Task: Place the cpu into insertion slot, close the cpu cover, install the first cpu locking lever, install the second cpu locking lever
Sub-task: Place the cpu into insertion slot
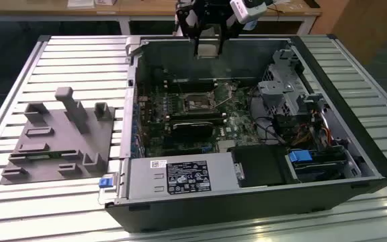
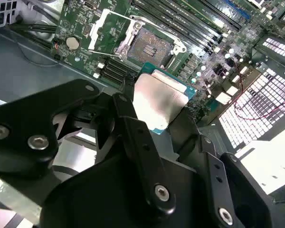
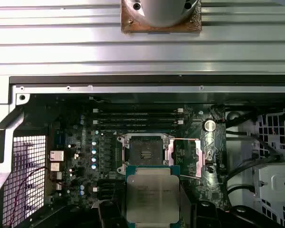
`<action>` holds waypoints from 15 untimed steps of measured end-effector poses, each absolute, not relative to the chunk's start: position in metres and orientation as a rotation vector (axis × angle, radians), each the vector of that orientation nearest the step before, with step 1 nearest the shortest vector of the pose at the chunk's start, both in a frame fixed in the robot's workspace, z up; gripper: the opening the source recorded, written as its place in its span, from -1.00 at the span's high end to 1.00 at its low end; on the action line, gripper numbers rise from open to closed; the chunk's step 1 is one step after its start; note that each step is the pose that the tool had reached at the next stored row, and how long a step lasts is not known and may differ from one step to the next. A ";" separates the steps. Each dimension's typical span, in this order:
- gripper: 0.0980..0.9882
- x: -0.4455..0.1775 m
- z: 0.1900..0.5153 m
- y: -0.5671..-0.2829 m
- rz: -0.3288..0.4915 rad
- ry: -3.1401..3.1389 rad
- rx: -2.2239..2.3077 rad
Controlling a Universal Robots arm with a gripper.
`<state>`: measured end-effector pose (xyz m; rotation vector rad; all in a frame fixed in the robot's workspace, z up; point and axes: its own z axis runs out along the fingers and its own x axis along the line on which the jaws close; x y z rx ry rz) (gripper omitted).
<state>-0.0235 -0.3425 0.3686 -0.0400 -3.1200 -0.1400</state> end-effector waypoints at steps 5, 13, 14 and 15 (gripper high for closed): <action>0.01 -0.024 0.369 -0.342 -0.140 -3.120 -0.041; 0.01 -0.024 0.369 -0.342 -0.140 -3.120 -0.054; 0.01 -0.024 0.369 -0.342 -0.140 -3.120 -0.057; 0.01 -0.023 0.369 -0.342 -0.140 -3.120 -0.060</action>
